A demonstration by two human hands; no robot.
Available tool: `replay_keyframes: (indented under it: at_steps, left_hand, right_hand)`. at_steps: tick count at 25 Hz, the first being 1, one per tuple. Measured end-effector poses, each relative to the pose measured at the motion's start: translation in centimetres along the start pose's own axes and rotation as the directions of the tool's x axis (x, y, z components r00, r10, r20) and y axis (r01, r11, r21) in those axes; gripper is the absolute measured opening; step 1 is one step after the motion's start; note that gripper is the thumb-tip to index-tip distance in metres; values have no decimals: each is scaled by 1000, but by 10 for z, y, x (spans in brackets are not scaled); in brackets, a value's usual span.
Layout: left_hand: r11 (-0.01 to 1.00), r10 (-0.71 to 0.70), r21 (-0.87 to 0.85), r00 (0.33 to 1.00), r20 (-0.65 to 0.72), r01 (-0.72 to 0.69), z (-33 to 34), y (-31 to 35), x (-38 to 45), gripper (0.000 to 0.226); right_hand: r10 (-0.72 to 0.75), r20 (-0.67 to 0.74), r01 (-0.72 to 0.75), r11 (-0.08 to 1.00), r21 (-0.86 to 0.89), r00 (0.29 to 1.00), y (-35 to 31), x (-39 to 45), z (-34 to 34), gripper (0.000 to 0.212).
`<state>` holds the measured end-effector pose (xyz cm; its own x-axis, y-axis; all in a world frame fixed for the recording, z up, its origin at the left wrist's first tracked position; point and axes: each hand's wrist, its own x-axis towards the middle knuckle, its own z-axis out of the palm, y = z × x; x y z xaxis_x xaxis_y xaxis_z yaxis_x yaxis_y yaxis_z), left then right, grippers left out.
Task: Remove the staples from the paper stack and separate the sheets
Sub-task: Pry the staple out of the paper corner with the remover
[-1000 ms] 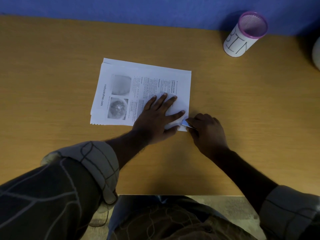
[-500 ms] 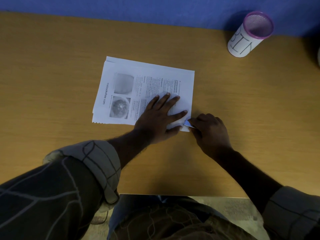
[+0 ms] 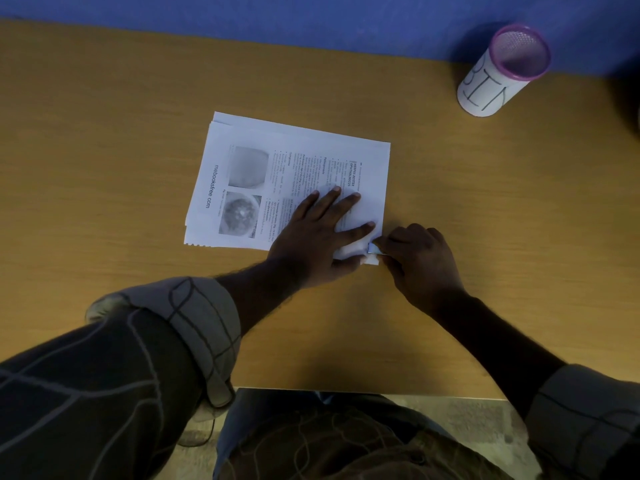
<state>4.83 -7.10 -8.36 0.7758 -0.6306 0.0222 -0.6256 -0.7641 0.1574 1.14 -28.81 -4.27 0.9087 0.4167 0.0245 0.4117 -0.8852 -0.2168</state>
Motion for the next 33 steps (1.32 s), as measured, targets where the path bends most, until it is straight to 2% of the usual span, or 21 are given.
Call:
replay_keyframes:
  at_steps: [5,12,19,27,30,33]
  left_hand:
    - [1000,-3,12,1000,9,3,2,0,1,62]
    - [1000,-1,-9,1000,-4,0,0,1,1,60]
    - [1000,-5,-21,1000,3,5,0,1,0,62]
    - [999,-6,-34,1000,17,7,-3,2,0,61]
    - [999,8,-51,999,35,-7,-10,0,6,58]
    - [995,39,-97,999,-8,-40,-9,-4,9,53]
  right_hand:
    - [-100,17,101,993,-54,995,11,7,-1,27]
    - [-58,-44,56,997,-52,997,8,6,-2,30]
    - [-101,2,101,992,-70,995,10,8,-2,31]
    - [31,13,-32,999,12,999,-2,-2,3,22]
    - [51,33,-50,998,-27,998,0,-5,1,26]
    - [81,42,-78,994,-76,996,-3,-15,2,34]
